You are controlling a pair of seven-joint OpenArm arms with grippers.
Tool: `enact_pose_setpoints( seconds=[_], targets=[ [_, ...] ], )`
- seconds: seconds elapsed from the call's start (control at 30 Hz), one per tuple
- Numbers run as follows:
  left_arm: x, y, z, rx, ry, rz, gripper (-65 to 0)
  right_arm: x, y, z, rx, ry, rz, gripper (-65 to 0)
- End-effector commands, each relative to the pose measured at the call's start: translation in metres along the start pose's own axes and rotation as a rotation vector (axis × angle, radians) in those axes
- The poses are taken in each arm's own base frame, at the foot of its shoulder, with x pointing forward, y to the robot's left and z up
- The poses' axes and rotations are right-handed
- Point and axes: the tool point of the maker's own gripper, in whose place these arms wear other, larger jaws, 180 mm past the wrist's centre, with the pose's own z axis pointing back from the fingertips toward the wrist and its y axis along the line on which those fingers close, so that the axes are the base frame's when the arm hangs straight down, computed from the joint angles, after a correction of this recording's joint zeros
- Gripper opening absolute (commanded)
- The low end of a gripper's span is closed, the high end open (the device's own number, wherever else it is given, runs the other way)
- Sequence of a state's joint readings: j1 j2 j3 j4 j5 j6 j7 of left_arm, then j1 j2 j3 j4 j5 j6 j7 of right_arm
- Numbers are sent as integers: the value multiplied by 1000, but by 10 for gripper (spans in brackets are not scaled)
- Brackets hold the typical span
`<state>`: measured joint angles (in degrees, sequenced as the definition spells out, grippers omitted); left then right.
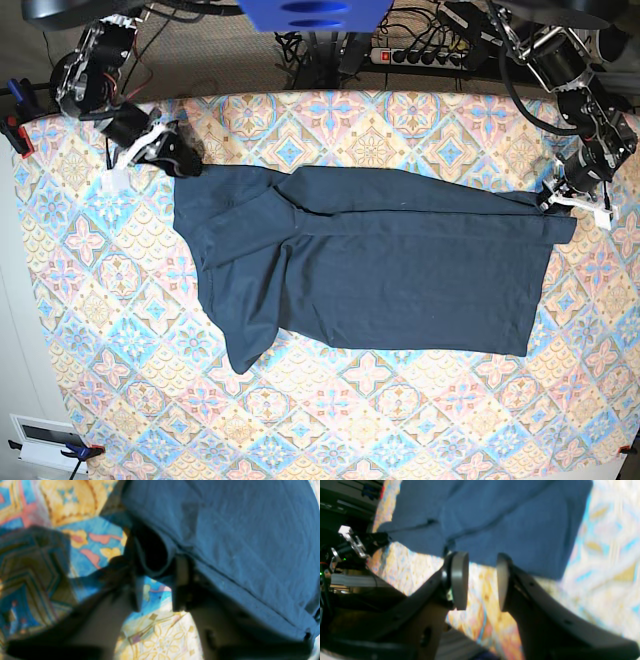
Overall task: Layout the t-shirt on the table in an organized manner, then fold the t-shirt properly
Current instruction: 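Regrasp the folded edge corner with the right gripper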
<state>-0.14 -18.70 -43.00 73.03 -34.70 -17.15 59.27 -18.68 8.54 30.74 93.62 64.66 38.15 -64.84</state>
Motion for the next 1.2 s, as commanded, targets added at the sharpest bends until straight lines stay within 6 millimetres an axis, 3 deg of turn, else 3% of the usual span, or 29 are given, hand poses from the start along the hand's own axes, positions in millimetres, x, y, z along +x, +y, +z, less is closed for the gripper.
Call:
enact_pose_setpoints(
  seconds=[0.0,0.07,0.17,0.43,0.63,0.8,1.17],
  targets=[
    [6,-1,3,0,-2,-14,-577,15,6,2,22,-45,27,-463],
    [7,-1,3,1,-5,-11,-650,9,5,3,18,-33,18,-463],
    [9,1,5,4,-12,-12,-629,6,3,4,16,-28,9,-463],
    [15,5,9,16,-19,-22,-649,8,2,2,16,-39,6,-460],
    [13,7,9,19,-12,-21,-649,-14,-20,-1,-9,-13,-107,-462],
    [12,7,9,20,-11,-21,-649,2,-28,-2,-23,-43,-82,-462],
    [12,7,9,20,-12,-21,-649,-17,-54,0,-166,84,9,-462]
  ],
)
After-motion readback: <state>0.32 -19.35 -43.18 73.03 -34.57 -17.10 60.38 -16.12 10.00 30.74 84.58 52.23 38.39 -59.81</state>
